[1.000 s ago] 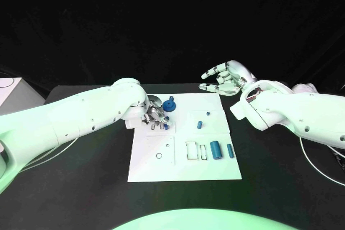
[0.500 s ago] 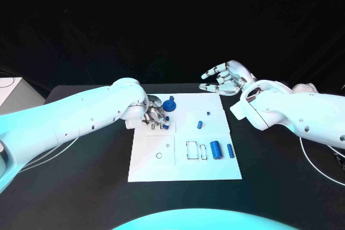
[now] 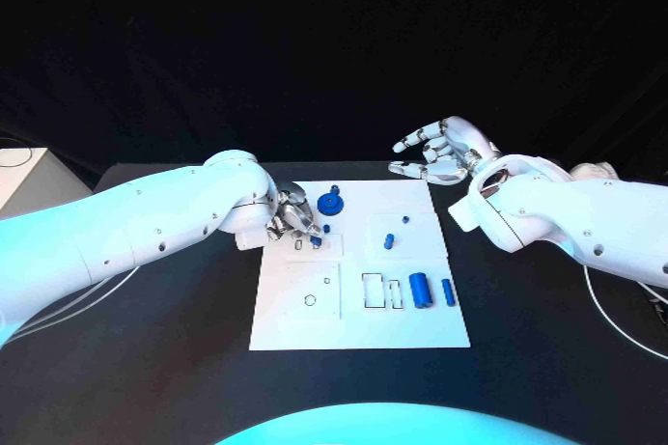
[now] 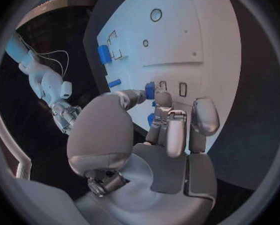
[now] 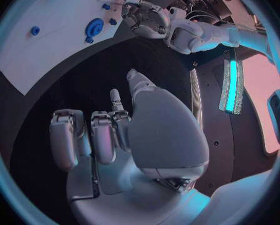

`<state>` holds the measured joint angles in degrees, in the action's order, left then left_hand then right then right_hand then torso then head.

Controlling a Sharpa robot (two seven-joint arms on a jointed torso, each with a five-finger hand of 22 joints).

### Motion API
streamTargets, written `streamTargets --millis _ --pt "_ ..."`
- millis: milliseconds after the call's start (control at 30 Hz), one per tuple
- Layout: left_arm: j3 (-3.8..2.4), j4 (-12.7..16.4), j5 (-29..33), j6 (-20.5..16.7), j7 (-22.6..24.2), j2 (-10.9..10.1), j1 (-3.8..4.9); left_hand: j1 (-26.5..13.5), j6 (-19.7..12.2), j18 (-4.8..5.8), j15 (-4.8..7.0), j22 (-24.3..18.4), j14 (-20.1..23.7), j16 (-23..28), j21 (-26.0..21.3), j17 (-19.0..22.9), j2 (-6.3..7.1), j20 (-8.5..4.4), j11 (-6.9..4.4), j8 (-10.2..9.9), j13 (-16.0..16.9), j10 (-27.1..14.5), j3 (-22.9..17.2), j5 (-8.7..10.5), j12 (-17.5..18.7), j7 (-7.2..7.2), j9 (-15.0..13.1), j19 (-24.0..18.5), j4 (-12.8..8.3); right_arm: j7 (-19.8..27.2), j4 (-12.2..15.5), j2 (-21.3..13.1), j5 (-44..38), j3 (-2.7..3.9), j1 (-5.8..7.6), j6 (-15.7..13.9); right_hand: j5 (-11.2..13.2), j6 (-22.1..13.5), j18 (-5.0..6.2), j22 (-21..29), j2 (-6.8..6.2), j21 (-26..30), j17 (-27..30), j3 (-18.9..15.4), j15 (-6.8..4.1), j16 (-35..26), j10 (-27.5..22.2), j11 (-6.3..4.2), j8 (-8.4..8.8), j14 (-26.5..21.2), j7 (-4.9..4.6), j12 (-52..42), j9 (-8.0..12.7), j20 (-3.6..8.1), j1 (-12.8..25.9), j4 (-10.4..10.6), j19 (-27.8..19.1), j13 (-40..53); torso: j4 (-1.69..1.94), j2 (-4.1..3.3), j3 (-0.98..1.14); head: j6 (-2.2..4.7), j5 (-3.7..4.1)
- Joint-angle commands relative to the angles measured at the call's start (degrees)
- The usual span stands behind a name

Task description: Assemble the parts on the task board

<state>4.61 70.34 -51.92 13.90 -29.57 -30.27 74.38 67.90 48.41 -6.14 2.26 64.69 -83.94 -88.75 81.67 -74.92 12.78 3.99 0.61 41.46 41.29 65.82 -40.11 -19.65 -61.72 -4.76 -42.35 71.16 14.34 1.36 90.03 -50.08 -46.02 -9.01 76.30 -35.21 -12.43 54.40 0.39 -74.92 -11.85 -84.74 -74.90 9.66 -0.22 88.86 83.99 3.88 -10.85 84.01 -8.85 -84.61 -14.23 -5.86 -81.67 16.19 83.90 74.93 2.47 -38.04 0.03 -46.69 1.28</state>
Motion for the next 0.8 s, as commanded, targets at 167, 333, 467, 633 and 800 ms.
streamTargets --millis 167,333,467,633,800 --pt "-0.14 2.5 0.8 -6.7 1.0 -1.6 0.14 -1.9 2.8 1.29 1.26 2.9 -5.7 -0.9 1.2 -14.0 1.45 -0.9 -1.14 0.0 4.1 4.1 -11.5 -7.99 -2.5 1.01 -3.4 2.7 -13.3 0.1 0.1 -0.2 -0.4 0.02 0.0 0.7 -0.2 -0.3 1.05 -11.8 0.01 0.2 -12.2 0.0 0.3 -0.4 1.7 0.34 -0.24 5.0 -0.08 0.2 -0.1 -0.22 0.8 0.3 3.3 11.3 0.0 -0.07 0.04 -0.12 -0.46" --pt "0.22 3.2 -2.2 -9.2 0.8 -1.9 0.11 -2.3 3.6 1.53 1.56 4.1 -6.0 -1.2 1.7 -14.9 1.76 -1.21 -1.43 -0.2 4.9 5.0 -11.5 -9.61 -2.8 1.3 -3.6 3.7 -13.7 0.1 0.0 -0.2 -0.4 0.02 0.0 0.8 -0.2 -0.3 1.05 -11.8 0.01 0.2 -12.2 0.0 0.3 -0.4 1.7 0.34 -0.24 5.0 -0.08 0.2 -0.1 -0.22 0.8 0.3 3.3 11.3 -0.01 -0.11 0.02 -0.32 -0.71" --pt "0.54 3.7 -5.1 -11.5 0.6 -1.8 -0.04 -2.4 3.9 1.62 1.69 4.5 -6.1 -1.2 1.8 -15.1 1.89 -1.34 -1.55 -0.2 5.2 5.4 -11.6 -10.2 -3.0 1.42 -3.6 4.1 -13.9 0.1 0.0 -0.2 -0.5 0.02 -0.01 0.8 -0.2 -0.3 1.05 -11.8 0.01 0.2 -12.2 0.0 0.3 -0.4 1.7 0.34 -0.24 5.0 -0.08 0.2 -0.1 -0.22 0.8 0.3 3.3 11.3 -0.14 -0.12 -0.03 -0.49 -0.87" --pt "1.31 4.5 -8.2 -14.0 0.5 -1.9 -0.4 -2.4 4.1 1.69 1.78 4.8 -6.1 -1.2 2.0 -15.1 1.99 -1.42 -1.63 -0.3 5.5 5.7 -11.7 -10.53 -3.1 1.5 -3.7 4.4 -14.1 0.1 -0.1 -0.2 -0.6 0.02 -0.01 0.8 -0.2 -0.3 1.05 -11.8 0.01 0.2 -12.2 0.0 0.3 -0.4 1.7 0.34 -0.24 5.0 -0.08 0.2 -0.1 -0.22 0.8 0.3 3.3 11.3 -0.19 -0.09 -0.05 -0.53 -0.94" --pt "1.71 5.2 -10.8 -15.3 0.5 -2.0 -1.02 -2.5 4.1 1.73 1.81 5.0 -6.1 -1.2 2.0 -15.1 2.05 -1.46 -1.67 -0.3 5.5 5.7 -11.8 -10.62 -3.1 1.53 -3.7 4.6 -14.1 0.1 -0.1 -0.2 -0.6 0.02 -0.01 0.9 -0.3 -0.3 1.05 -11.8 0.04 0.2 -12.2 0.0 0.29 -0.4 1.7 0.33 -0.3 5.0 -0.07 0.2 -0.1 -0.21 1.0 0.3 3.3 11.3 -0.17 -0.06 -0.03 -0.59 -0.94"
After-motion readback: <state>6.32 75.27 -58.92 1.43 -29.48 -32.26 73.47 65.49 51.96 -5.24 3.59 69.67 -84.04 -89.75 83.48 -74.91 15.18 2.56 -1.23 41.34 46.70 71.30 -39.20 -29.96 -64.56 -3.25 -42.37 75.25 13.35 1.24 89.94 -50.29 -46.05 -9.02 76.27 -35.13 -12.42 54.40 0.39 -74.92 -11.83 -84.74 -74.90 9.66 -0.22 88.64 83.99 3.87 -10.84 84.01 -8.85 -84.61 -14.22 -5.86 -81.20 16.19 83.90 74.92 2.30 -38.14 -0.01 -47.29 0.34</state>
